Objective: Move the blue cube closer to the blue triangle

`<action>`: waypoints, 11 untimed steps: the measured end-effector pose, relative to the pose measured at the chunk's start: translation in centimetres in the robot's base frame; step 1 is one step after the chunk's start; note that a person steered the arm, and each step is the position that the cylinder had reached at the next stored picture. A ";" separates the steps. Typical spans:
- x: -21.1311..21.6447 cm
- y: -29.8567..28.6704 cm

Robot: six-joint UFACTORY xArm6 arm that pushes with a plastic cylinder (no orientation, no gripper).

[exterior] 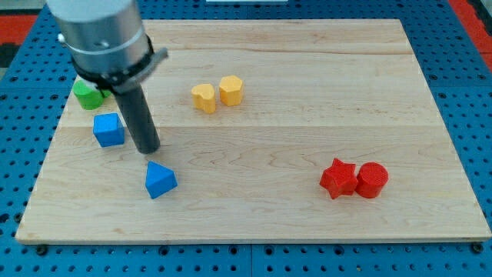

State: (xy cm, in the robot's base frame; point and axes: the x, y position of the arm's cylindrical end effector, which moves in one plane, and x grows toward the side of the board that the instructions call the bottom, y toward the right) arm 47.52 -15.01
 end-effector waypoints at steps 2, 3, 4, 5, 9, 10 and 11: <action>5.9 2.1; 5.8 9.0; 0.2 3.1; -5.8 2.3; 0.1 -11.1; 1.1 -4.2; 3.1 0.2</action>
State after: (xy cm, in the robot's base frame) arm 50.59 -14.76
